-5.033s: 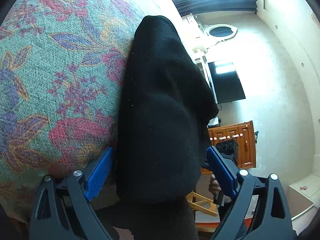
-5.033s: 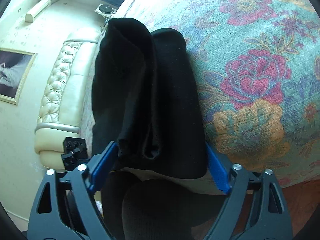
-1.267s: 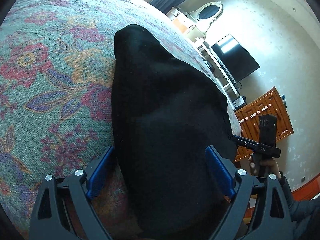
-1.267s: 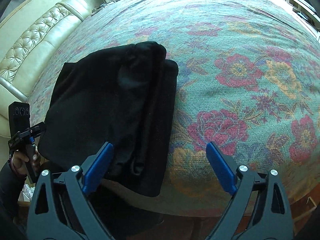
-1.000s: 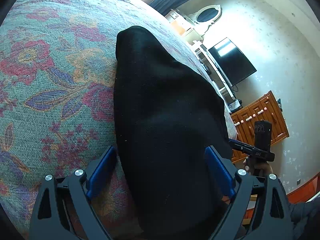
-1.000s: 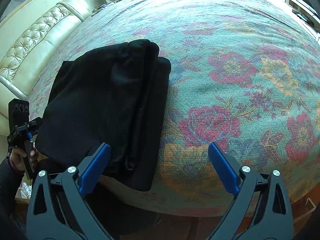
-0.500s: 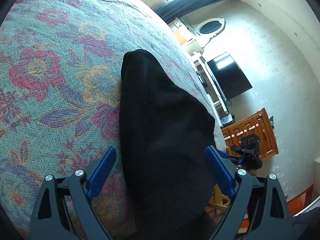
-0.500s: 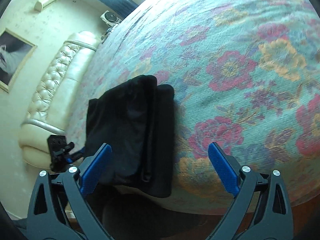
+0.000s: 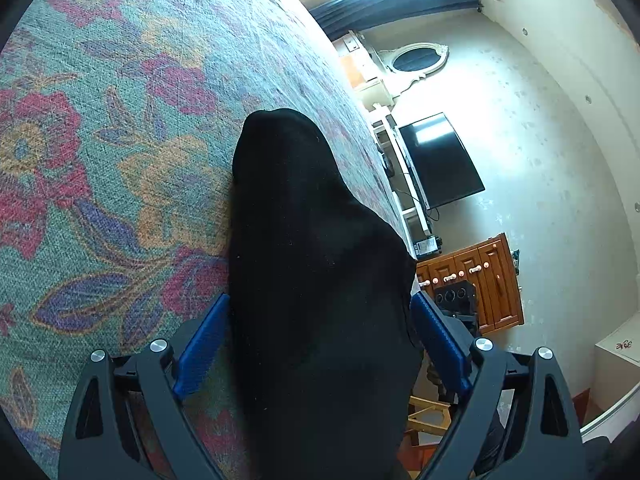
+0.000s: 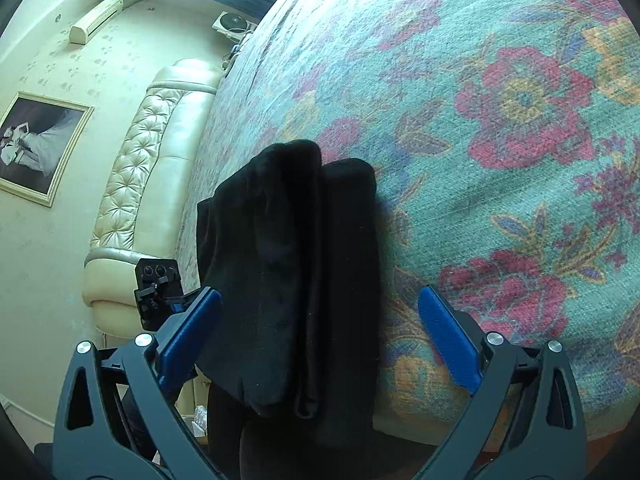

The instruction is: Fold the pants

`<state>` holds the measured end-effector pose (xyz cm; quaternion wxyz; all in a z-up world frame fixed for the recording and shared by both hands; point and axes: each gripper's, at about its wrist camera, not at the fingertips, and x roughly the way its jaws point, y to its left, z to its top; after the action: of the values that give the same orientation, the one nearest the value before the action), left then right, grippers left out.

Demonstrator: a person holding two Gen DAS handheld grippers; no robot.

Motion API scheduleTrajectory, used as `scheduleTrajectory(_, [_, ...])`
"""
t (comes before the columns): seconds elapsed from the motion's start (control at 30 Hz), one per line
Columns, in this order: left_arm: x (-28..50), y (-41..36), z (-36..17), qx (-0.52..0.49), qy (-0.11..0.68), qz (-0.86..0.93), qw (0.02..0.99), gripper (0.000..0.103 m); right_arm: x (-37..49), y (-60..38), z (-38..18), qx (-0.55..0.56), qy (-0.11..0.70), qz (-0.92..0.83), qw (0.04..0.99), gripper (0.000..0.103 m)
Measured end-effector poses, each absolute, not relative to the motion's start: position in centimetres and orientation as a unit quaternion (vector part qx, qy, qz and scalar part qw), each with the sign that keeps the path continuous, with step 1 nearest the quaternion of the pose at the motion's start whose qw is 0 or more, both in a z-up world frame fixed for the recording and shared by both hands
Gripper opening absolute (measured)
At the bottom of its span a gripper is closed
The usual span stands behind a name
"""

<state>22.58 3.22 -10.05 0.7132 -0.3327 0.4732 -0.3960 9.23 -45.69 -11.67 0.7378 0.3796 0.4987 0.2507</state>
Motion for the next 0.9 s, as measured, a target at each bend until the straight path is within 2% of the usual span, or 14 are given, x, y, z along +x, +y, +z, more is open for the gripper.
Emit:
scheduleTrajectory(0.17, [22.7, 1.8, -9.5, -0.318, 0.476, -0.408, 0.711, 0.091, 9.7, -43.3, -11.5, 0.338, 0.510, 0.267, 0.745, 0.099])
scheduleTrajectory(0.4, [23.5, 2.3, -10.2, -0.354, 0.485, -0.432, 0.673, 0.091, 9.8, -42.7, -11.7, 0.338, 0.506, 0.285, 0.741, 0.097])
scheduleTrajectory(0.43, [23.6, 2.0, -10.3, -0.352, 0.492, -0.425, 0.674, 0.091, 9.8, -42.7, -11.7, 0.339, 0.505, 0.285, 0.741, 0.092])
scheduleTrajectory(0.47, [23.8, 1.6, -10.3, -0.344, 0.501, -0.416, 0.676, 0.091, 9.7, -42.8, -11.8, 0.337, 0.506, 0.280, 0.743, 0.076])
scheduleTrajectory(0.53, [23.9, 0.5, -10.2, -0.311, 0.525, -0.403, 0.682, 0.091, 9.6, -43.3, -12.3, 0.336, 0.512, 0.262, 0.746, 0.059])
scheduleTrajectory(0.57, [23.9, -0.2, -10.0, -0.287, 0.538, -0.401, 0.684, 0.091, 9.6, -43.6, -12.5, 0.344, 0.510, 0.263, 0.743, 0.056])
scheduleTrajectory(0.67, [23.4, -0.9, -9.4, -0.252, 0.559, -0.387, 0.689, 0.091, 9.4, -43.8, -12.7, 0.353, 0.505, 0.268, 0.741, 0.052])
scheduleTrajectory(0.9, [23.5, 0.2, -10.0, -0.283, 0.576, -0.378, 0.668, 0.091, 9.4, -43.8, -12.9, 0.353, 0.500, 0.273, 0.743, 0.052])
